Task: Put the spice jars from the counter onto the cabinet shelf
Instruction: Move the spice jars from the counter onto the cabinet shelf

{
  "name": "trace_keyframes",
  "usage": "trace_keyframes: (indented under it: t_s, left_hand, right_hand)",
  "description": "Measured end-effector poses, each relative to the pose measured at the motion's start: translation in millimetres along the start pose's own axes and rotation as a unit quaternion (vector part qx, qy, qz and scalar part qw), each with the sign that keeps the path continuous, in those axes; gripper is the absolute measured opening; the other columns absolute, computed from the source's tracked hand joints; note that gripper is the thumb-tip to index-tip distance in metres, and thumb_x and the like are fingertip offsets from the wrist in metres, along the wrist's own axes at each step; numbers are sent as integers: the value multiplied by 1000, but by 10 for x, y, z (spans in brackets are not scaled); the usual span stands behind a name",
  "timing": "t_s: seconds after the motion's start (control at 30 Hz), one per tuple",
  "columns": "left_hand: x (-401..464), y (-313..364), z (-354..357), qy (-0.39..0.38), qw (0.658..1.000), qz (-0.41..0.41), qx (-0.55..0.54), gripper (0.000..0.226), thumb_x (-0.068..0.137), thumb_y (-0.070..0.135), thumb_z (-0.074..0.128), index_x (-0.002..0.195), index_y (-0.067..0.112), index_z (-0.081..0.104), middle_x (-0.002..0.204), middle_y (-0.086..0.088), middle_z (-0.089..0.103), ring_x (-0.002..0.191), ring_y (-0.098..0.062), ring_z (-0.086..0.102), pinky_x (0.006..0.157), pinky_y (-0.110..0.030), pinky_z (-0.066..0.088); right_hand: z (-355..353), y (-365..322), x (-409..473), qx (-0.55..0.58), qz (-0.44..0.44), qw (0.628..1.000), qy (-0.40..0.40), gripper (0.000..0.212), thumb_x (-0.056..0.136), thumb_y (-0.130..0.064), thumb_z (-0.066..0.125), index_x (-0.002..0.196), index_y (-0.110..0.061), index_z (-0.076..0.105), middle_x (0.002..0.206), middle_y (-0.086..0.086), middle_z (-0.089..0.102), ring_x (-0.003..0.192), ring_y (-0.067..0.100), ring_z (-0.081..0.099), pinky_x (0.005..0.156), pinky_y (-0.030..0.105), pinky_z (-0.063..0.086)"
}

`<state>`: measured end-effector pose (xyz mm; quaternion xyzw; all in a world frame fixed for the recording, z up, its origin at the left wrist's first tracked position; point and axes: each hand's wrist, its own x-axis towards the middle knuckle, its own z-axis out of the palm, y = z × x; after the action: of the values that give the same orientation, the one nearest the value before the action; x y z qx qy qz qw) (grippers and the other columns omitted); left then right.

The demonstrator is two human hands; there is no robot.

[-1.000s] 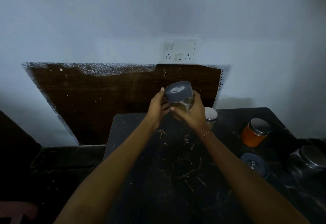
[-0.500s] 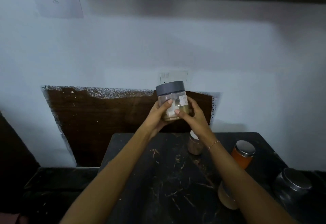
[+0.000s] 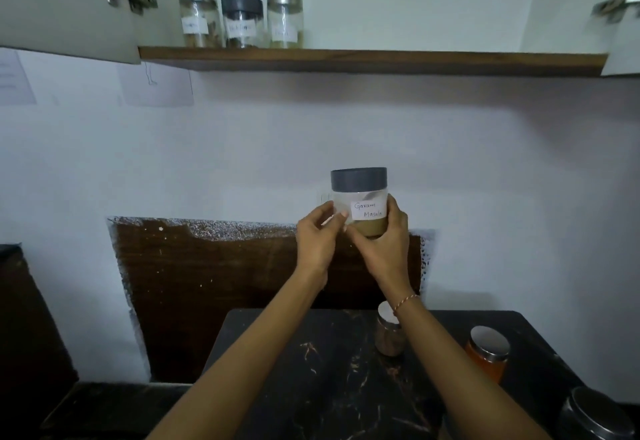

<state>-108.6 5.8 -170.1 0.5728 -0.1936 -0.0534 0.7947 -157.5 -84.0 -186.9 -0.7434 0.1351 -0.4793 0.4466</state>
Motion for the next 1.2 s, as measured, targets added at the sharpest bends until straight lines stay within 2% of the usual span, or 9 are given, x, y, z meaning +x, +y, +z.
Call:
trace_keyframes:
  t_s: [0.1,0.2,0.37,0.5,0.67,0.8,0.87,1.03,1.2]
  left_hand:
    - [96,177,-44,-9,1000,11,-20,43,90,10,58,131,3,49,126,-13,59,115,-23,58,97,-35,50]
    - [233,336,-116,-29,999,41,-9,30,91,8,54,121,5,55,113,-10,63,102,-17,60,84,-23,52]
    - [416,558,-174,-82,995,62,7,43,90,14,58,132,8,50,130,-8,58,120,-20,54,92,-25,48]
    - [573,798,-156,-83,987,124,64,46,91,25,56,136,17,47,136,-1,52,119,-12,50,87,-18,46]
    - [809,1233,-64,-55,973,208,78,42,91,21,57,132,11,52,131,-6,58,120,-18,54,90,-22,47]
    - [1027,1562,60,-47,964,252,65,39,91,18,56,128,4,55,124,-10,62,114,-18,58,96,-28,50]
    - [1195,1750,139,-44,959,272,59,37,91,17,56,125,3,57,120,-8,63,108,-15,59,91,-21,51]
    - [1755,2181,320,-8,960,269,79,27,89,15,59,113,2,64,113,-12,66,102,-20,61,83,-24,50]
    - [2349,2326,412,-24,968,209,139,37,92,0,42,126,6,57,131,-8,58,122,-22,52,106,-30,41]
  right_hand:
    - [-17,-83,76,68,0,997,-30,67,81,-20,69,138,-17,36,128,2,45,119,14,45,78,6,46]
    - [-18,-137,174,125,11,991,-53,51,87,-12,59,135,-15,42,128,3,49,115,15,49,66,-3,44]
    - [13,-322,421,115,-3,991,-69,53,88,-22,60,137,-19,40,139,2,46,118,11,47,73,5,45]
    - [32,-556,672,117,-52,987,-97,54,87,-22,61,137,-20,42,138,-2,50,120,11,49,89,16,43]
    - [25,-940,1080,132,-128,978,-101,49,86,-15,62,132,-22,46,120,-16,54,115,5,50,76,1,46]
    - [29,-1240,1458,128,-168,973,-93,51,86,-13,63,134,-17,47,126,-5,57,118,11,53,91,15,48]
    - [52,-1386,1677,136,-172,971,-96,48,85,-13,64,131,-16,50,125,-1,60,117,12,55,96,26,48]
    - [217,-1667,2294,111,-185,973,-82,41,84,-12,64,124,-18,54,115,-3,62,112,13,57,92,27,49]
    - [461,-1693,2884,62,-159,982,-75,37,85,-13,63,121,-11,55,120,6,63,112,20,58,96,31,47]
